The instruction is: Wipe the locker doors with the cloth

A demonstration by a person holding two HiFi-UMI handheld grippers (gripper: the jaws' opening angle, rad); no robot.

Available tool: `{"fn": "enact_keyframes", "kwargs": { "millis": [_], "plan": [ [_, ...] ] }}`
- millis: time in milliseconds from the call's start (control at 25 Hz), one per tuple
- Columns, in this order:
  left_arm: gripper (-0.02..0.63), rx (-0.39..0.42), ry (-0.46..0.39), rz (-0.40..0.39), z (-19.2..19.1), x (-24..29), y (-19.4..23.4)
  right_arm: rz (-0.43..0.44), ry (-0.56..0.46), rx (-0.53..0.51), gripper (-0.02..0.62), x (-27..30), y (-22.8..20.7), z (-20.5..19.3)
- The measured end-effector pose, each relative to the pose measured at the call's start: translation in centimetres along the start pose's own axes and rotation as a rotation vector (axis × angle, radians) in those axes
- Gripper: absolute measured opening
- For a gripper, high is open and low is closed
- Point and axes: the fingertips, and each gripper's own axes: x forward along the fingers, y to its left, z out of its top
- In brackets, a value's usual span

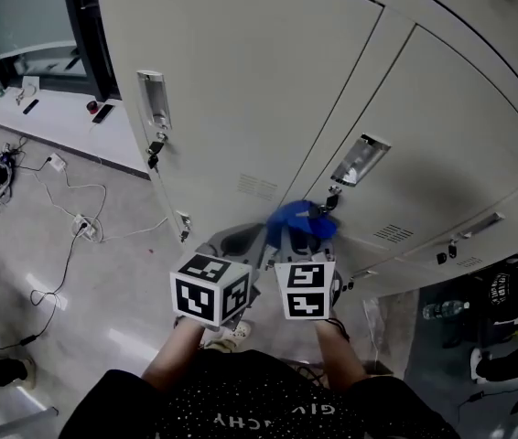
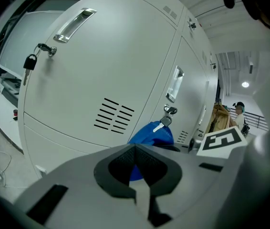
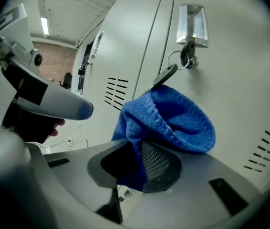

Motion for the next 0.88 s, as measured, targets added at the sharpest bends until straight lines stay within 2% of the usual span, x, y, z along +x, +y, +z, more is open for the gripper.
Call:
{"fn": "enact_keyframes", "kwargs": {
  "millis": [440,880],
  "plan": [
    [0.011,0.041,0.039,-0.052,-0.4,2.0,-1.2,-0.014,-0.016,0.047,0.064,-0.4,-0.7,-0.2],
    [0.011,0.092,0.1,-0.164,-1.7,5.4,-5.4,-0.122,0.007,0.098,0.064,-2.5,-5.3,-2.6]
  ]
}}
